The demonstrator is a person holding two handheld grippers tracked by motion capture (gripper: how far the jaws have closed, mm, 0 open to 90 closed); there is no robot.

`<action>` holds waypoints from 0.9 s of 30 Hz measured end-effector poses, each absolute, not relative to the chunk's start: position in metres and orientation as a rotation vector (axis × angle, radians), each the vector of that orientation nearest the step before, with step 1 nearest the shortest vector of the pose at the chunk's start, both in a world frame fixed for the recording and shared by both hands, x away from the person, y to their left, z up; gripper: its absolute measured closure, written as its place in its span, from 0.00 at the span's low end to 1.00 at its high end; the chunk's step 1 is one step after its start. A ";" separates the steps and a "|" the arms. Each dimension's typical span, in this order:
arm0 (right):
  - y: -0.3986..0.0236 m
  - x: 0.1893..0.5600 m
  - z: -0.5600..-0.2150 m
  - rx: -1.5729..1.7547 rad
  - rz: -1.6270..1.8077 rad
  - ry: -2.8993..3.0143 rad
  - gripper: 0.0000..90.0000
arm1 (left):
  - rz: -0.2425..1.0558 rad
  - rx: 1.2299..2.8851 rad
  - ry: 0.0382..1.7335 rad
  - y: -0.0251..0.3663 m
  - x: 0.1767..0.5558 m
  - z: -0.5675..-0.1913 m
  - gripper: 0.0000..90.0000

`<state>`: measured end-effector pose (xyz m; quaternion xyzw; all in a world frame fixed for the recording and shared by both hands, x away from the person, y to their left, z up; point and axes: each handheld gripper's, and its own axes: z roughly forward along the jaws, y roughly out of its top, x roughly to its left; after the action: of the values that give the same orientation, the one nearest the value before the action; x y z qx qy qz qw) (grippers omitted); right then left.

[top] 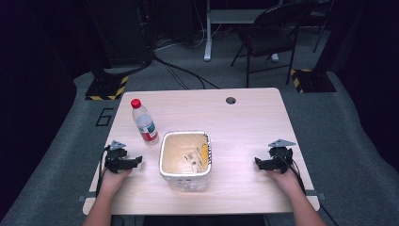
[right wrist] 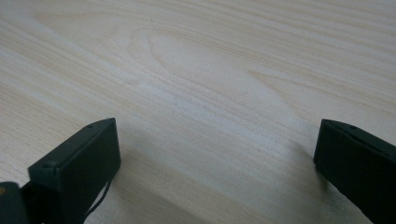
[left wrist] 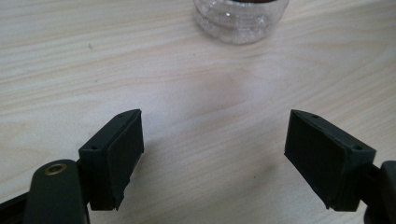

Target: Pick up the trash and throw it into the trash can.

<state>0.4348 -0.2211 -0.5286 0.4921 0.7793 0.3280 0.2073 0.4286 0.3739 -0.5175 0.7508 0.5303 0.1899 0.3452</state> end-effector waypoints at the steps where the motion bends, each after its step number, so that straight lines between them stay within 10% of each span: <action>1: -0.221 0.435 -0.529 1.370 0.913 2.170 0.00 | 0.492 1.946 1.375 0.374 0.429 -0.516 0.21; 27: -0.221 0.435 -0.529 1.370 0.913 2.170 0.00 | 0.534 1.920 1.313 0.364 0.433 -0.470 0.22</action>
<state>0.4348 -0.2211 -0.5286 0.4919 0.7794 0.3279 0.2073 0.4333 0.3645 -0.4701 0.7480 0.5114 0.2081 0.3684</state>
